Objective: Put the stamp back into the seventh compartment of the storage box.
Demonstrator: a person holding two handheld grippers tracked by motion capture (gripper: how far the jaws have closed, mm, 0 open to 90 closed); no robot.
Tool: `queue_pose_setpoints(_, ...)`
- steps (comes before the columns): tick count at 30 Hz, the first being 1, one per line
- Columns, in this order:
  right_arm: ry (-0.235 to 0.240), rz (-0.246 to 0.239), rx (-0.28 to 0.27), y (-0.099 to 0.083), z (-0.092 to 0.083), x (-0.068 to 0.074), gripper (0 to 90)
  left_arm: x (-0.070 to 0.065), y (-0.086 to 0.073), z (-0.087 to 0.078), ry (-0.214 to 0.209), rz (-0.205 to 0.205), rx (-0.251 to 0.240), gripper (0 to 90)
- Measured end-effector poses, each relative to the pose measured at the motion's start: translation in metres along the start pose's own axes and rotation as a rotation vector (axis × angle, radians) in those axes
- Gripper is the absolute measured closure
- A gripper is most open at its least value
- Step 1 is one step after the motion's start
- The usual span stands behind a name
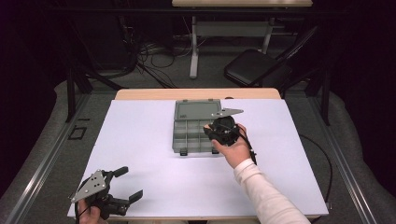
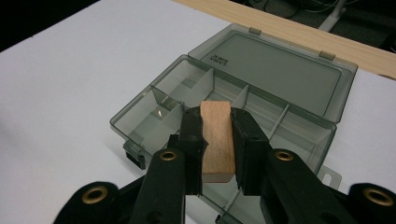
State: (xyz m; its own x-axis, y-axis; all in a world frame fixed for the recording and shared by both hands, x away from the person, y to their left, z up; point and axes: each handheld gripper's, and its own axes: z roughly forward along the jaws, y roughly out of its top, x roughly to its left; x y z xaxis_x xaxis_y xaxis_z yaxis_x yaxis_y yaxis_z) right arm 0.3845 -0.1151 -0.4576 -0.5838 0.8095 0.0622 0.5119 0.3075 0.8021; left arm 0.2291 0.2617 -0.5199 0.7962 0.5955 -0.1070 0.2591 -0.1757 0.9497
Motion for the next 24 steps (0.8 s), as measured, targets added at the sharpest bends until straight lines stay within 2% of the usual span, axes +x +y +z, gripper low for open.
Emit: queue_pose_setpoints(24,-0.033,-0.017,0.097,-0.007,0.033,-0.004,75.7,0.001,0.0,0.0,-0.002,-0.001,0.001,2.2)
